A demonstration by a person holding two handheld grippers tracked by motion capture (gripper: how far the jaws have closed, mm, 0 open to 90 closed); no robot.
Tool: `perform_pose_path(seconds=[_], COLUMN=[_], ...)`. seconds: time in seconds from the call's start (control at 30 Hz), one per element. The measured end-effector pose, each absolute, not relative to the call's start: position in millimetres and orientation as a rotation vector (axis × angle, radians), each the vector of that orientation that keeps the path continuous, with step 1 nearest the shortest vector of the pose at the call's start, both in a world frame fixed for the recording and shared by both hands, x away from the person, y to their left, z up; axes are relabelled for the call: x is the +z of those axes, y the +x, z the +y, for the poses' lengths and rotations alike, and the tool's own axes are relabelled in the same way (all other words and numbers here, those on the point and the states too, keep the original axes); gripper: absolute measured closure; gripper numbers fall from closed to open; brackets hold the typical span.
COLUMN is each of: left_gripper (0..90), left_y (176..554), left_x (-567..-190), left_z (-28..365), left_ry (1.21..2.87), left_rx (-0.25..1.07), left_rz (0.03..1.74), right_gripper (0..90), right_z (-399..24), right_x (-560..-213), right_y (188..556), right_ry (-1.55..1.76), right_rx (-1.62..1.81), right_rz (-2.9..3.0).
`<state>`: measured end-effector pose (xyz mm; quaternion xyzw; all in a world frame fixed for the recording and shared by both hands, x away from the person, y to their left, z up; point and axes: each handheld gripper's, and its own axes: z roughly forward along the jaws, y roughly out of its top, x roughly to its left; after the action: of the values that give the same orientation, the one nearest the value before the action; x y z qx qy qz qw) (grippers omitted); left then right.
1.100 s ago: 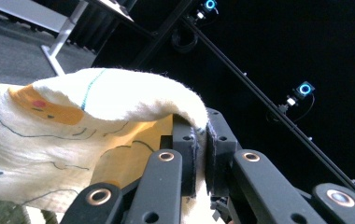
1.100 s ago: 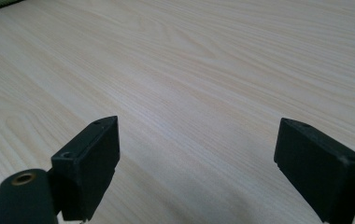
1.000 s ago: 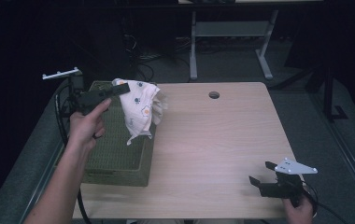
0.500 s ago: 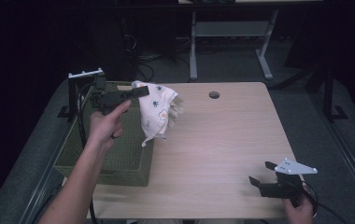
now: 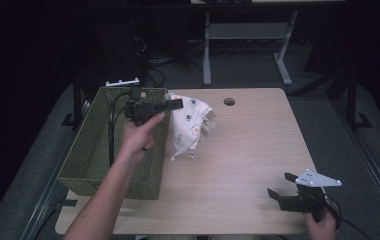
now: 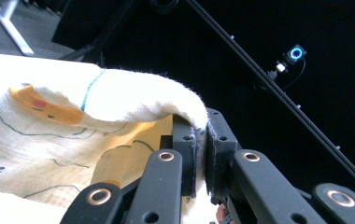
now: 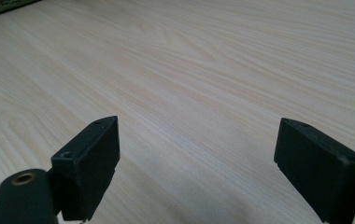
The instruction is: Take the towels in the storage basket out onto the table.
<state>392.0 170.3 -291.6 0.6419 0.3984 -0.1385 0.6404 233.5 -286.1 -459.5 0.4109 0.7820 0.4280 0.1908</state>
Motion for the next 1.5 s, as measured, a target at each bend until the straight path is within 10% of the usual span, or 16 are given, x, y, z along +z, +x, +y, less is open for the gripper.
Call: perform_pose_path(seconds=[1.5], left_gripper=[84.6], left_y=[394.1], left_x=[-408.0], left_z=[63.7], left_ry=[1.569], left_rx=[-0.298], left_rz=[1.054], right_gripper=[14.0], right_z=[-287.6], right_x=[-457.2], right_y=[231.6], right_ry=[1.139], right_rx=[1.217], right_rz=[2.190])
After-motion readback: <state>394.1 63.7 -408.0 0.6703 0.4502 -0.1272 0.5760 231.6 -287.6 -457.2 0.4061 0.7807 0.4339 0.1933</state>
